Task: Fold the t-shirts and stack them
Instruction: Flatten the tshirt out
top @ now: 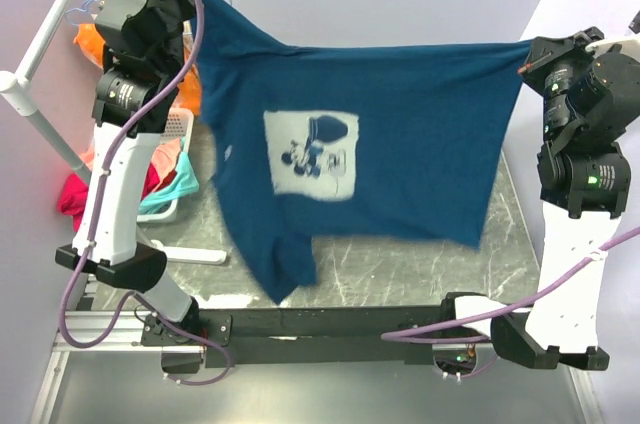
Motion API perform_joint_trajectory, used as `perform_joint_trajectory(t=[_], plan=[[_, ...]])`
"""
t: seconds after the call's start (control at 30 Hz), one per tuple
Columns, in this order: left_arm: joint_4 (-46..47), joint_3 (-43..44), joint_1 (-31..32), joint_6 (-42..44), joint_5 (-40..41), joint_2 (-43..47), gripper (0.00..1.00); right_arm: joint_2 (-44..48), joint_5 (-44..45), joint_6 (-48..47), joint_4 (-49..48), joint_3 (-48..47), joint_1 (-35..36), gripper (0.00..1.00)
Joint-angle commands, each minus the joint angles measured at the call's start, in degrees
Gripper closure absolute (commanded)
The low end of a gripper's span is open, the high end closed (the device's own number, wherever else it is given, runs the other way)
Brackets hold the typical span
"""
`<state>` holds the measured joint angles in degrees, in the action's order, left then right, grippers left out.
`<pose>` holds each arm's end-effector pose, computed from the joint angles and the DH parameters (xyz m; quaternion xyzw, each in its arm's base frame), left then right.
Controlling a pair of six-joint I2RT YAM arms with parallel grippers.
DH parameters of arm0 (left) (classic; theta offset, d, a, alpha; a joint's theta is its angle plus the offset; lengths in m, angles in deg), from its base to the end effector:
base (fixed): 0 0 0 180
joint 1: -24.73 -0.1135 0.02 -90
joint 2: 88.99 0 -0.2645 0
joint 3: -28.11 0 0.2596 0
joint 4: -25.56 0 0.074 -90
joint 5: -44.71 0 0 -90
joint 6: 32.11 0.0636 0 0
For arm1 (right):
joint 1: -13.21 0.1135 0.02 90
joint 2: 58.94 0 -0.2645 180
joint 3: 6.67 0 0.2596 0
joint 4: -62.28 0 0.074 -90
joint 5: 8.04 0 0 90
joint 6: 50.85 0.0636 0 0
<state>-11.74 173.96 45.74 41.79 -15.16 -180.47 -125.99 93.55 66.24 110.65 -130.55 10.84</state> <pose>0.2928 -0.0783 0.6268 -0.1843 0.5823 -0.1007 0.7854 0.1930 -0.0208 0.5944 0.2391 0.6089 0.0969 0.7501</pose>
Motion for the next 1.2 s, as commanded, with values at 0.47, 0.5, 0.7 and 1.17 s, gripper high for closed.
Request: perform_joint_trajectory(t=[0.47, 0.5, 0.7, 1.17], plan=[[2.59, -3.28, -0.19, 1.07, -2.88, 19.22, 0.99, 15.27, 2.21, -2.75, -1.61, 4.87, 0.17, 1.00], [1.46, -3.81, -0.19, 1.33, -3.23, 19.85, 0.99, 15.80, 1.94, -2.66, -1.34, 4.88, 0.09, 1.00], [-1.37, -2.50, -0.19, 3.52, -4.03, 22.57, 0.99, 17.21, 1.33, -2.31, 1.56, -0.39, 0.17, 1.00], [0.91, -8.61, -0.19, 3.10, -0.42, 9.84, 0.99, 11.15, 4.82, 2.52, -5.20, 11.44, 0.09, 1.00]])
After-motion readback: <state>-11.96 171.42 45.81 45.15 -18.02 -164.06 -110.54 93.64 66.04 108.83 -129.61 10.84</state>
